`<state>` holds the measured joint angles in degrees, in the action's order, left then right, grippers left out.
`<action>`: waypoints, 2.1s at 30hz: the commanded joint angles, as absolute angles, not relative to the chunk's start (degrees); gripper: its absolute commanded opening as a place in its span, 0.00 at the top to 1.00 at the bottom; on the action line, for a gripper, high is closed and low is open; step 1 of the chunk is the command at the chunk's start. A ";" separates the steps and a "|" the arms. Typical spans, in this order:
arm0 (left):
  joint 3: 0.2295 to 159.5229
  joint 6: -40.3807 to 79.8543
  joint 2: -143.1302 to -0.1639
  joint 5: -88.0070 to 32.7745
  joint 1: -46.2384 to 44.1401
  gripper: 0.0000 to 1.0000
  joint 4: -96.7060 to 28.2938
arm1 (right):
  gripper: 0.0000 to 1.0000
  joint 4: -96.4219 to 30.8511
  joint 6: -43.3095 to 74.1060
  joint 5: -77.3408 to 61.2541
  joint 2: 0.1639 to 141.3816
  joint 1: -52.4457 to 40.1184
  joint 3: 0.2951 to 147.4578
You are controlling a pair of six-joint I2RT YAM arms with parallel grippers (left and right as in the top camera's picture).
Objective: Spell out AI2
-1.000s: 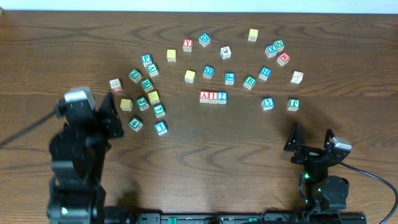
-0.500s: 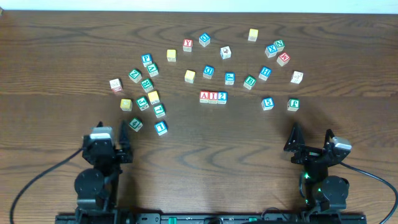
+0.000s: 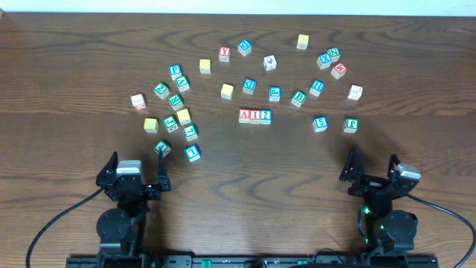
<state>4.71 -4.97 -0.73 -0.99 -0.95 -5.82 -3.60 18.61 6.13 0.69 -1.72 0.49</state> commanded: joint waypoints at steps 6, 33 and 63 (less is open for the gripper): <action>3.86 -5.87 -0.10 -0.89 -0.67 0.02 -12.93 | 0.01 -3.66 17.74 6.04 0.30 -1.17 0.32; 3.86 -5.10 -0.19 -0.89 -0.67 0.03 -12.78 | 0.01 -3.66 17.74 6.04 0.30 -1.17 0.32; 3.86 -5.10 -0.23 -0.89 -0.67 0.02 -12.78 | 0.01 -3.66 17.74 6.04 0.30 -1.17 0.32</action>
